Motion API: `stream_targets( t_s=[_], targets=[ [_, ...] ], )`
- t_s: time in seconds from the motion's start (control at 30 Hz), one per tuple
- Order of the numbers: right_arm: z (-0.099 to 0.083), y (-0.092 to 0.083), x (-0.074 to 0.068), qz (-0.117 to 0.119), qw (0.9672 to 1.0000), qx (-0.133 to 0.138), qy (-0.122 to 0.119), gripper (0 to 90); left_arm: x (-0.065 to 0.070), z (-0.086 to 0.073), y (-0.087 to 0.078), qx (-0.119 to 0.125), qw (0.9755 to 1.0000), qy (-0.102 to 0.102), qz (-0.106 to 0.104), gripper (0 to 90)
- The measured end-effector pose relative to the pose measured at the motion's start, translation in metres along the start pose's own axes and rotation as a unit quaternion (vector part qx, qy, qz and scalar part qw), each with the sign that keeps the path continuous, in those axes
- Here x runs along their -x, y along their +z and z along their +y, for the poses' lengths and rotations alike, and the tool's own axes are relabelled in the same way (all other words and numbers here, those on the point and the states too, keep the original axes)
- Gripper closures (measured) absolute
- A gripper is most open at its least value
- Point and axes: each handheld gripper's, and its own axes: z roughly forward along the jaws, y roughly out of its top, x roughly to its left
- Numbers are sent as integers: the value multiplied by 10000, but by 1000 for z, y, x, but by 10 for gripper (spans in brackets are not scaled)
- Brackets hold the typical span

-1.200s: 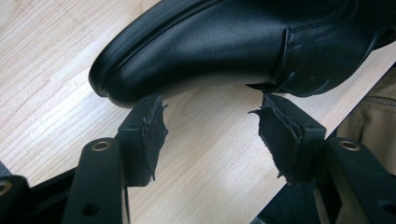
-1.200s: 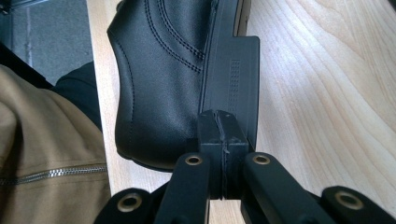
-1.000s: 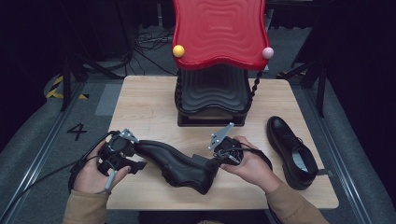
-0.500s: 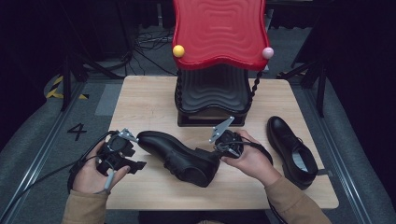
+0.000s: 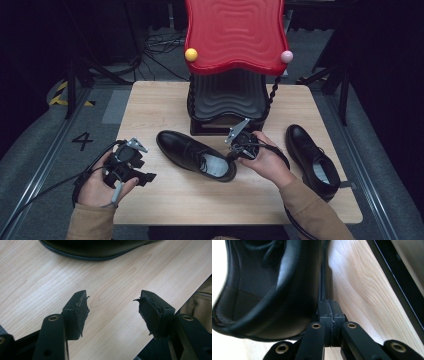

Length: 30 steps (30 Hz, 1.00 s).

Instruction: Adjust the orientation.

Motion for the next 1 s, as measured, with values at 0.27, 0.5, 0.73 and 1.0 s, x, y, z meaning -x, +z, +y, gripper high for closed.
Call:
stream_targets(
  t_s=[0.27, 0.5, 0.73, 1.0],
  targets=[
    [-3, 27, 13, 98, 9997, -150, 153, 900, 2, 0, -1, 22, 10000, 32, 6, 407],
    [0, 14, 12, 64, 9998, -118, 173, 900, 0, -1, -2, 28, 10000, 18, 1, 408],
    [4, -14, 6, -51, 9998, 114, 174, 766, 1, 0, -3, 55, 10000, 46, 32, 411],
    [16, -43, -20, 95, 9992, 351, -140, 658, 2, 2, -2, 40, 10000, 78, 16, 412]
  ],
)
